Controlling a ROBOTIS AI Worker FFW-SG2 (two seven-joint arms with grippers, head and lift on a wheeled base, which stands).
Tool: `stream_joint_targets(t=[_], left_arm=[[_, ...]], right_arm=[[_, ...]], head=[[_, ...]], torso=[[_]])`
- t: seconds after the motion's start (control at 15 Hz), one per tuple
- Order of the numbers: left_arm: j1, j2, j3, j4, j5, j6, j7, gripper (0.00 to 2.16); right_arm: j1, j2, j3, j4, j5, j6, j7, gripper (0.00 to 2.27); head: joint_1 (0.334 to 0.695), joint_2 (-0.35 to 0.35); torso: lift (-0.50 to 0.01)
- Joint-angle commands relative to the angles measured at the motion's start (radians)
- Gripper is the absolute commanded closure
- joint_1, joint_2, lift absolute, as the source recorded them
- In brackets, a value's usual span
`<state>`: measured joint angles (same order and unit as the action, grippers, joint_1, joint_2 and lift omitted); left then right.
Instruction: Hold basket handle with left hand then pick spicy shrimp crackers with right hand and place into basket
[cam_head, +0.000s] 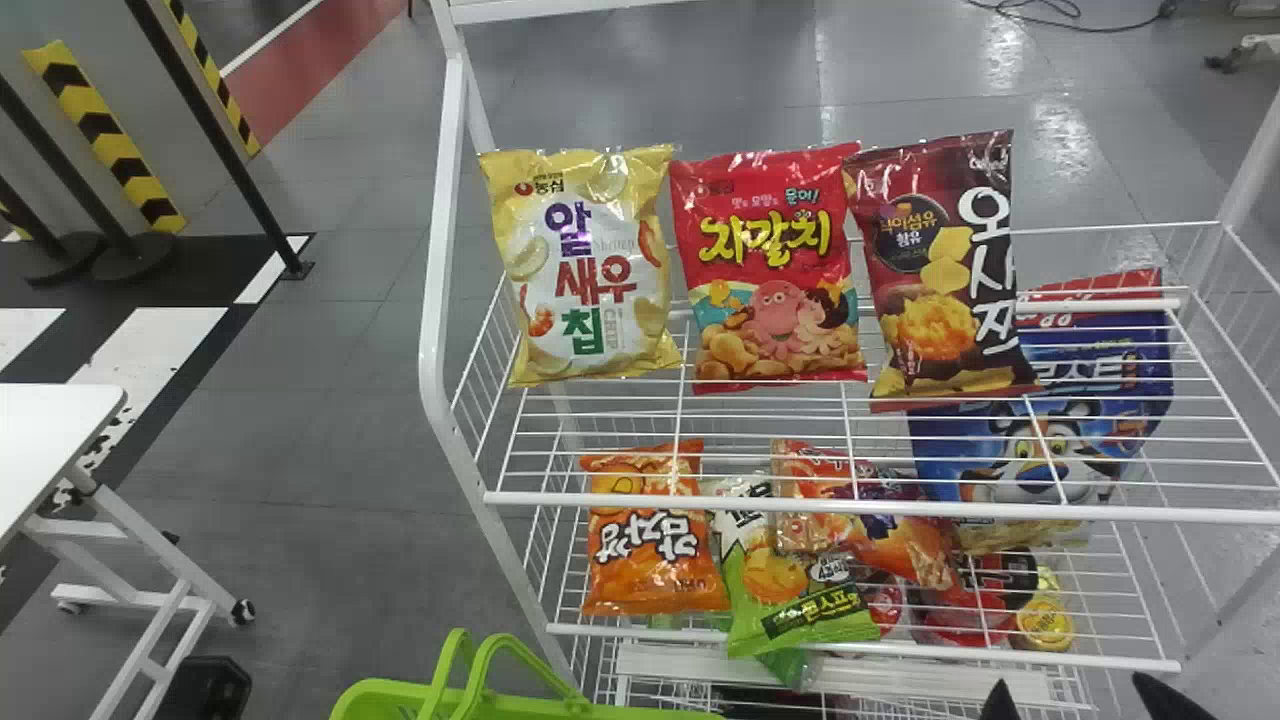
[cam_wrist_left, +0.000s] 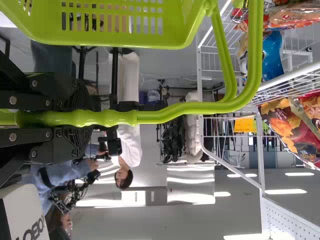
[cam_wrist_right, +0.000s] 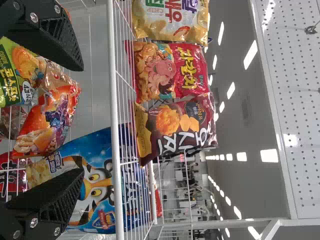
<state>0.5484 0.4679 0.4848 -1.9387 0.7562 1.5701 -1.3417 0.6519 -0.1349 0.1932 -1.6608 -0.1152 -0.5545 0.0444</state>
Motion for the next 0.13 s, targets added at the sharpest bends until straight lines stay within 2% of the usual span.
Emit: stream_joint_targets(t=[0.0, 0.07], left_arm=[[0.001, -0.003, 0.000, 0.000, 0.000, 0.001, 0.001, 1.79], [0.004, -0.003, 0.000, -0.003, 0.000, 0.001, 0.001, 1.79]], right_arm=[[0.000, 0.000, 0.000, 0.001, 0.000, -0.001, 0.000, 0.08], [0.000, 0.000, 0.000, 0.000, 0.000, -0.005, -0.001, 0.08]], head=[[0.695, 0.207], [0.695, 0.207]], torso=[[-0.037], [-0.037]])
